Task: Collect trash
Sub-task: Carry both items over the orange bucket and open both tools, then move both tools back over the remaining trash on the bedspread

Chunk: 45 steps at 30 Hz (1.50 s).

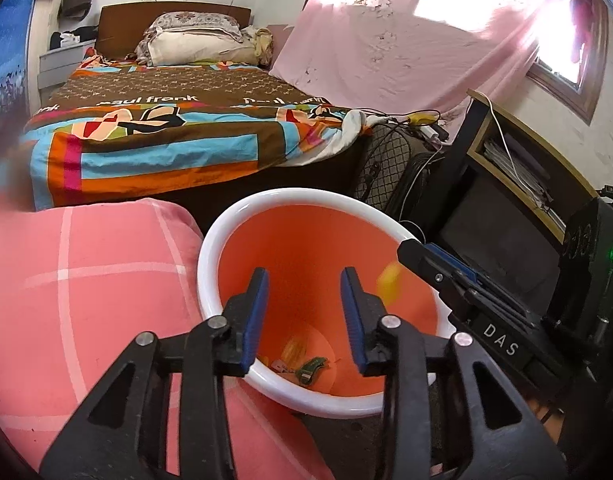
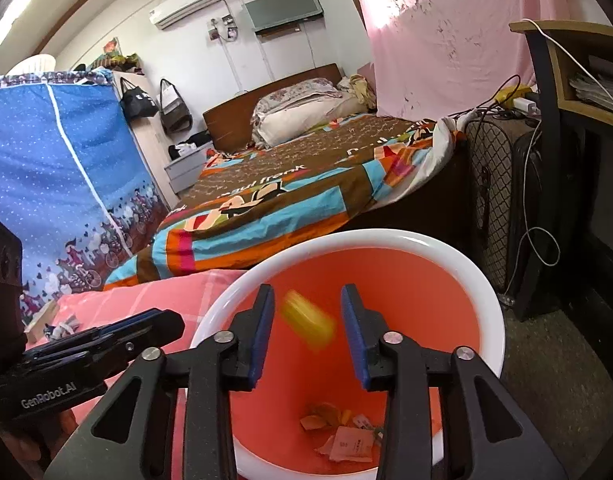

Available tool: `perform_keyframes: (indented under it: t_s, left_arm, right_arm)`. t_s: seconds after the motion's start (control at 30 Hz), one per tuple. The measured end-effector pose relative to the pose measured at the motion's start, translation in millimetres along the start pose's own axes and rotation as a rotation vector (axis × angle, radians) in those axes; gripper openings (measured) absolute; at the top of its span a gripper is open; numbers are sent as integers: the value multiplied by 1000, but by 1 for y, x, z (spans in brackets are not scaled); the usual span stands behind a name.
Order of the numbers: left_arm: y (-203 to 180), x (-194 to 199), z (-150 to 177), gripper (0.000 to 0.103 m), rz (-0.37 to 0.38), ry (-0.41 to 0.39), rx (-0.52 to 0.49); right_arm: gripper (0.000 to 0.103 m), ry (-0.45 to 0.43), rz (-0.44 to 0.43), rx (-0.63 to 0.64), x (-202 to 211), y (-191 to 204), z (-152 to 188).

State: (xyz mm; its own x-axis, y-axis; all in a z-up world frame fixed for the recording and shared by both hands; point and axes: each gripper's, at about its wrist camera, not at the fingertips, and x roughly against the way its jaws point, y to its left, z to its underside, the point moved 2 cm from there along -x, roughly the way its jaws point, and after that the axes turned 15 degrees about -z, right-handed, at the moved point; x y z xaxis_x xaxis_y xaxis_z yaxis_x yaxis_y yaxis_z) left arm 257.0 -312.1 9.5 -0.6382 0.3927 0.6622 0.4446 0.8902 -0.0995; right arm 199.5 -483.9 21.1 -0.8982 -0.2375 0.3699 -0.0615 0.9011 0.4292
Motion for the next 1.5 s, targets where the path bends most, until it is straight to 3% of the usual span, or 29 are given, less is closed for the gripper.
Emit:
perform_keyframes:
  t_s: [0.4, 0.5, 0.6, 0.67, 0.73, 0.9, 1.2, 1.5]
  left_arm:
    - [33, 33, -1, 55, -91, -85, 49]
    - [46, 48, -1, 65, -129, -129, 66]
    - [63, 69, 1, 84, -182, -206, 94]
    - [79, 86, 3, 97, -237, -272, 121]
    - [92, 99, 6, 103, -268, -321, 146]
    - [124, 129, 15, 103, -361, -433, 208]
    - [185, 189, 46, 103, -578, -600, 284]
    - [229, 231, 77, 103, -714, -656, 309]
  right_arm:
    - [46, -66, -19, 53, 6, 20, -5]
    - [54, -115, -39, 83, 9, 35, -7]
    - [75, -163, -66, 109, 10, 51, -10]
    - [78, -198, -88, 134, 10, 65, -11]
    - [84, -229, -99, 165, 11, 79, -11]
    - [103, -325, -152, 235, 16, 112, -12]
    - [103, -414, -297, 324, 13, 170, 1]
    - [103, -446, -407, 393, 3, 217, 17]
